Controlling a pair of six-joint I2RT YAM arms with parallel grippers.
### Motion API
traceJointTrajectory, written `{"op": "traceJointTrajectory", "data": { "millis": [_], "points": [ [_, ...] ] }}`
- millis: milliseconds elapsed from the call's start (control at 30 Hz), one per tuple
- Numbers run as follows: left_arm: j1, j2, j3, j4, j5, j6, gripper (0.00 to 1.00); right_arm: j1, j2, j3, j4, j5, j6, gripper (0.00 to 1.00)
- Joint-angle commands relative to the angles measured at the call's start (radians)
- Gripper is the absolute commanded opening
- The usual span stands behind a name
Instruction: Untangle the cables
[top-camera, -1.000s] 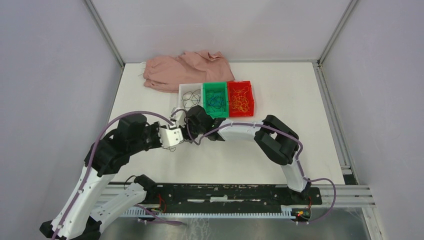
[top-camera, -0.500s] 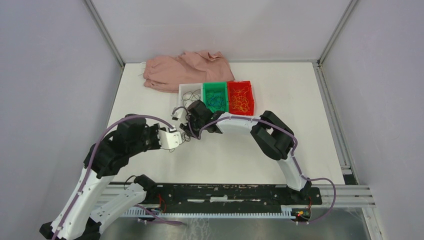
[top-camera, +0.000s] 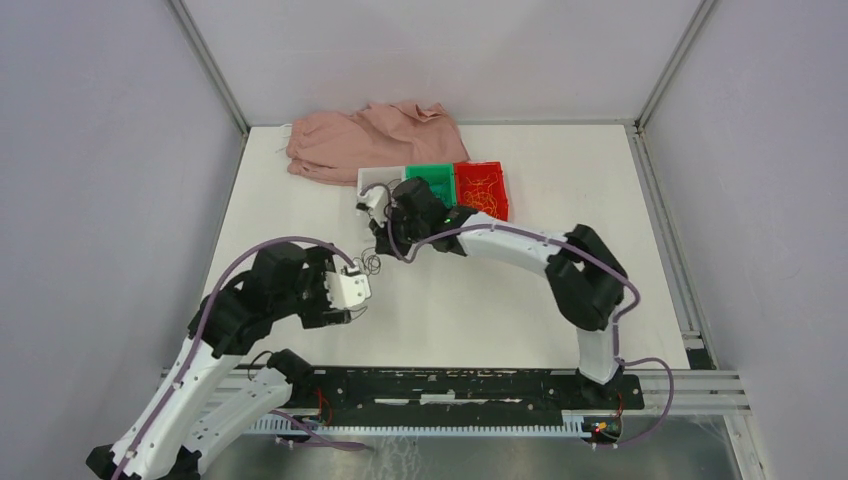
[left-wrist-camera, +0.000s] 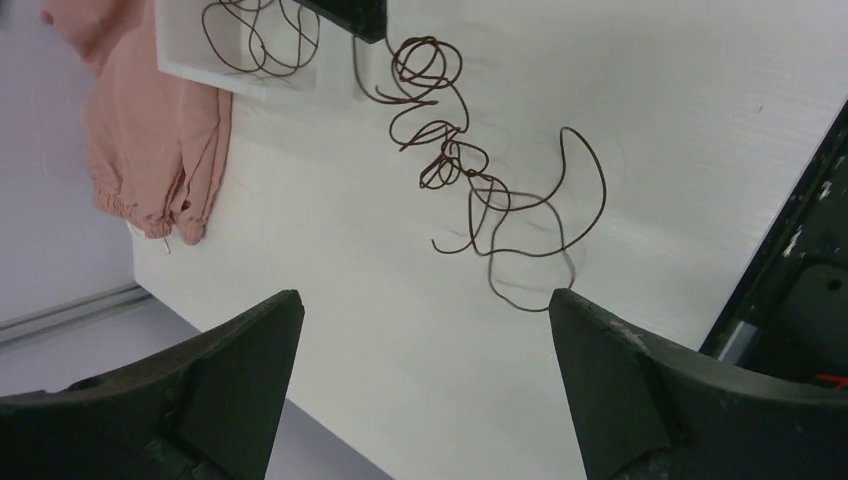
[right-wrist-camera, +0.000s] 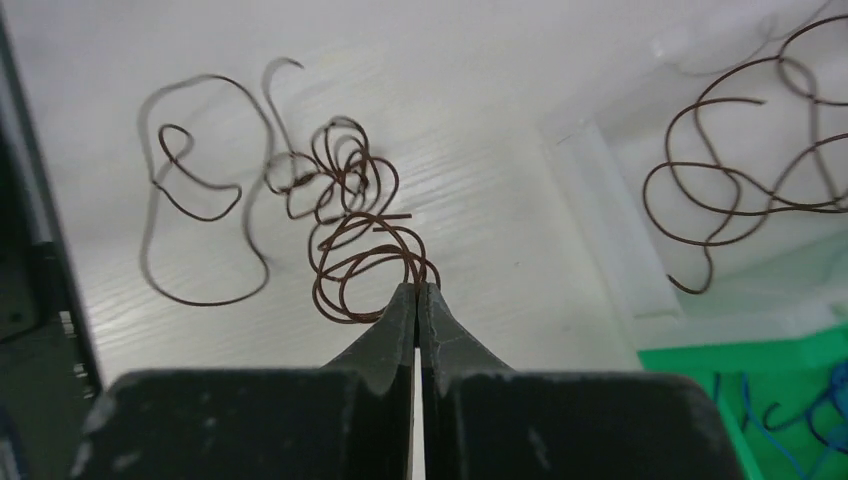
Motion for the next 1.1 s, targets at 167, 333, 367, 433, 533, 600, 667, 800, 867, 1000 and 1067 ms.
{"op": "traceJointTrajectory", "data": {
  "millis": [167, 333, 367, 433, 533, 600, 667, 800, 867, 1000, 1067],
  "points": [
    [0.003, -0.060, 0.005, 0.436, 0.252, -0.317, 0.93, -0.019, -0.387, -0.072, 0.004, -0.221, 0.258, 0.00],
    [0.004, -0.048, 0.000, 0.562, 0.306, -0.400, 0.76, -0.007, -0.486, -0.083, -0.034, -0.250, 0.281, 0.01],
    [0.004, -0.039, 0.009, 0.572, 0.324, -0.415, 0.72, -0.004, -0.501, -0.083, -0.045, -0.247, 0.277, 0.01],
    [0.004, -0.017, 0.029, 0.581, 0.351, -0.450, 0.66, 0.005, -0.527, -0.081, -0.069, -0.232, 0.261, 0.01],
    [0.004, 0.025, 0.060, 0.562, 0.380, -0.484, 0.56, 0.018, -0.557, -0.080, -0.103, -0.212, 0.243, 0.01],
    [0.004, 0.053, 0.076, 0.527, 0.411, -0.495, 0.53, 0.027, -0.570, -0.081, -0.112, -0.205, 0.238, 0.01],
    [0.004, 0.075, 0.087, 0.498, 0.458, -0.506, 0.51, 0.035, -0.580, -0.082, -0.123, -0.195, 0.233, 0.01],
    [0.003, 0.085, 0.085, 0.497, 0.488, -0.492, 0.38, 0.039, -0.596, -0.086, -0.133, -0.196, 0.238, 0.01],
    [0.004, 0.083, 0.085, 0.486, 0.478, -0.457, 0.28, 0.040, -0.607, -0.092, -0.137, -0.196, 0.243, 0.01],
    [0.004, 0.065, 0.080, 0.466, 0.449, -0.388, 0.19, 0.039, -0.627, -0.094, -0.158, -0.195, 0.244, 0.01],
    [0.004, 0.052, 0.075, 0.463, 0.443, -0.349, 0.15, 0.040, -0.636, -0.100, -0.162, -0.194, 0.249, 0.01]
  ]
}}
